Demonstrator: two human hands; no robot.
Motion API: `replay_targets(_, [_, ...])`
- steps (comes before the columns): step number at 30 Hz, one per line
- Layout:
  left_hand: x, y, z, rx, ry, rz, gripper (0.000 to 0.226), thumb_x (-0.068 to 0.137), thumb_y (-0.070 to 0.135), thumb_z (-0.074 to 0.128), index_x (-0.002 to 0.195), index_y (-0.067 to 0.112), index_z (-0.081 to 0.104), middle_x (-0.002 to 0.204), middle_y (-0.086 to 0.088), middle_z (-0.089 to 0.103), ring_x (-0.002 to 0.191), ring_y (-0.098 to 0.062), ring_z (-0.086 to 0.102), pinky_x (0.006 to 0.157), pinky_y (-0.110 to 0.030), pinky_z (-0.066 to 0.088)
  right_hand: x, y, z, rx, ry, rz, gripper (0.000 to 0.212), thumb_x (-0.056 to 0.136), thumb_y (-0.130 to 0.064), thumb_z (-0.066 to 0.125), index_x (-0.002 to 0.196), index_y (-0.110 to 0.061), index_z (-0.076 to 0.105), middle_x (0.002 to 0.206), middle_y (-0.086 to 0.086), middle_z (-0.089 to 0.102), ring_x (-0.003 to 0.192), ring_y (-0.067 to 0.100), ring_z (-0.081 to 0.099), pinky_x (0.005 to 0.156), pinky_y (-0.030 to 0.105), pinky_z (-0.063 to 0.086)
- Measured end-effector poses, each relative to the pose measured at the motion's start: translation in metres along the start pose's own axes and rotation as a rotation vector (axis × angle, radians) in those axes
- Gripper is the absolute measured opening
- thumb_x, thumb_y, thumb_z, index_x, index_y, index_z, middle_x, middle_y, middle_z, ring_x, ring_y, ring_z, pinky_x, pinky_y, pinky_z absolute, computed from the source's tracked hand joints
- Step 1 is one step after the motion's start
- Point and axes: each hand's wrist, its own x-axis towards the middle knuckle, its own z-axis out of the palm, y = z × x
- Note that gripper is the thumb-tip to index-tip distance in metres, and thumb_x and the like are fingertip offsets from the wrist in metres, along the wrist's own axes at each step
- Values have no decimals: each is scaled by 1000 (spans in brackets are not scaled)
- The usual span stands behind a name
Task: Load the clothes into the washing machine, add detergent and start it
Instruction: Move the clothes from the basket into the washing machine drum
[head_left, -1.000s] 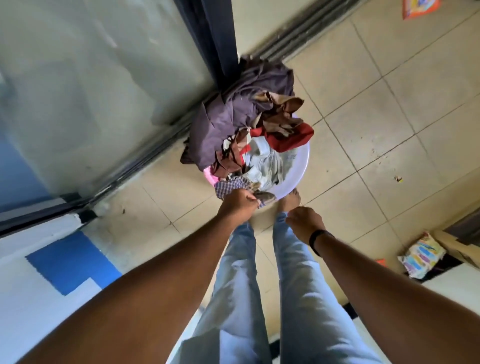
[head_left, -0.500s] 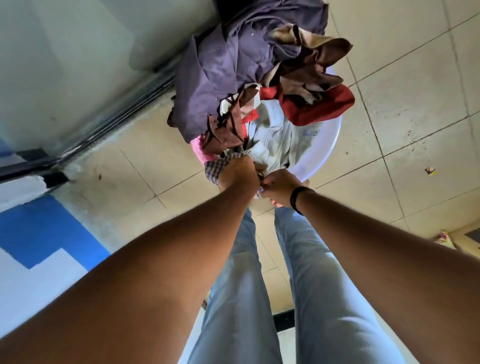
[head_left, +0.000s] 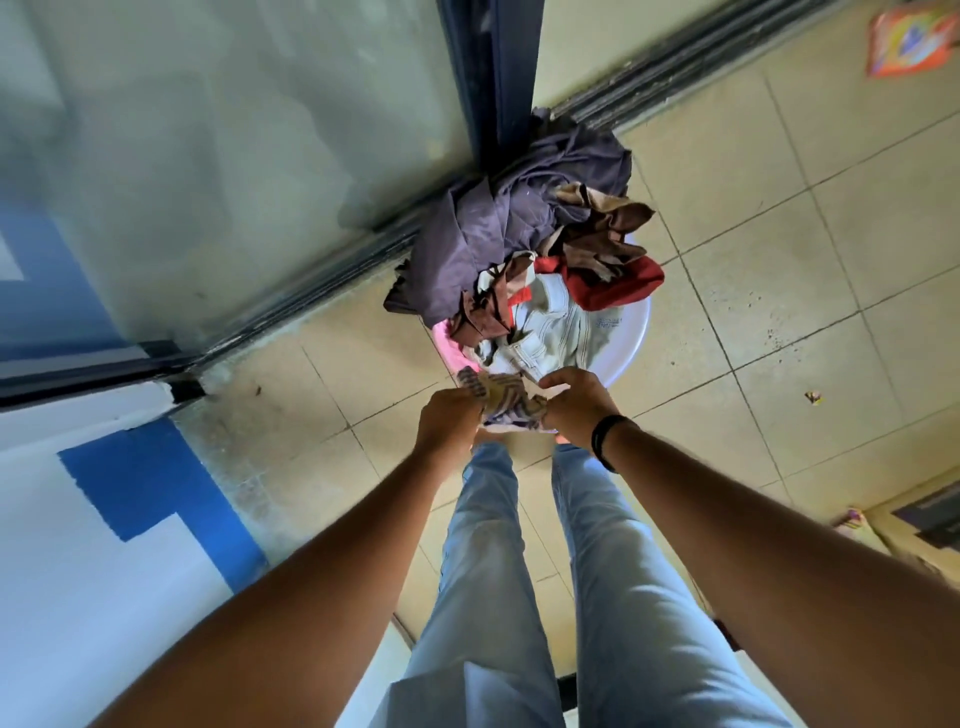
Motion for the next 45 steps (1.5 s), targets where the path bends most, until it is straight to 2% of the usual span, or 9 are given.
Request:
replay_targets(4, [-63, -6, -33, -240, 3, -21, 29, 92, 10, 66, 119, -1, 63, 124, -19, 66, 95, -29, 67, 88, -36, 52, -49, -6, -27, -80, 95, -73, 47, 72, -18, 47, 113, -35, 62, 100, 10, 66, 84, 29, 66, 73, 37, 58])
replay_targets(7, [-116, -4, -55, -470, 60, -39, 18, 100, 8, 48, 95, 12, 65, 106, -16, 65, 83, -26, 64, 81, -41, 57, -105, -25, -63, -111, 139, -120, 20, 81, -6, 50, 84, -6, 69, 75, 11, 60, 62, 26, 56, 55, 33, 49])
replay_targets(10, [-156, -1, -76, -531, 70, 70, 27, 97, -2, 44, 75, 6, 57, 89, -19, 61, 86, -35, 65, 76, -43, 58, -158, -43, -104, -86, 186, -171, 18, 87, -7, 55, 70, -7, 60, 67, 12, 51, 63, 24, 49, 58, 31, 42])
replay_targets(17, [-215, 9, -101, -690, 230, 188, 20, 101, 9, 47, 89, 3, 62, 86, -21, 66, 71, -30, 61, 70, -37, 55, -242, -71, -166, 168, 172, -358, 23, 83, 7, 67, 70, -10, 58, 65, 6, 45, 64, 20, 44, 47, 23, 42])
replay_targets(21, [-233, 37, -109, -792, 329, 205, 18, 100, 14, 53, 95, 5, 68, 63, -12, 55, 53, -22, 49, 52, -26, 49, -281, -84, -192, 368, 280, -507, 21, 80, 9, 68, 70, -8, 60, 56, 3, 43, 57, 18, 37, 50, 27, 35])
replay_targets(25, [-246, 67, -110, -811, 356, 293, 28, 101, 5, 46, 77, 10, 61, 36, 3, 49, 25, -6, 41, 35, -12, 35, -315, -105, -214, 528, 328, -694, 27, 83, 7, 59, 61, -8, 61, 54, 10, 50, 50, 19, 43, 52, 27, 34])
replay_targets(34, [-254, 75, -98, -913, 299, 313, 18, 98, 10, 46, 92, 15, 62, 79, -7, 66, 64, -18, 62, 67, -32, 51, -303, -107, -254, 521, 480, -810, 26, 89, -8, 67, 66, -20, 67, 68, -6, 66, 69, 8, 58, 66, 21, 45])
replay_targets(41, [-269, -9, -106, -1109, 364, 280, 15, 100, 21, 53, 93, 15, 66, 86, -3, 69, 76, -21, 64, 71, -33, 53, -281, -131, -230, 389, 449, -763, 18, 79, -12, 67, 64, -22, 67, 79, 7, 71, 84, 28, 65, 85, 45, 53])
replay_targets(45, [-291, -78, -117, -1263, 483, 233, 8, 97, 18, 61, 91, 16, 66, 91, -7, 69, 82, -21, 65, 77, -34, 51, -288, -152, -179, 265, 330, -789, 17, 77, -9, 67, 64, -20, 71, 76, 3, 72, 81, 25, 66, 85, 45, 56])
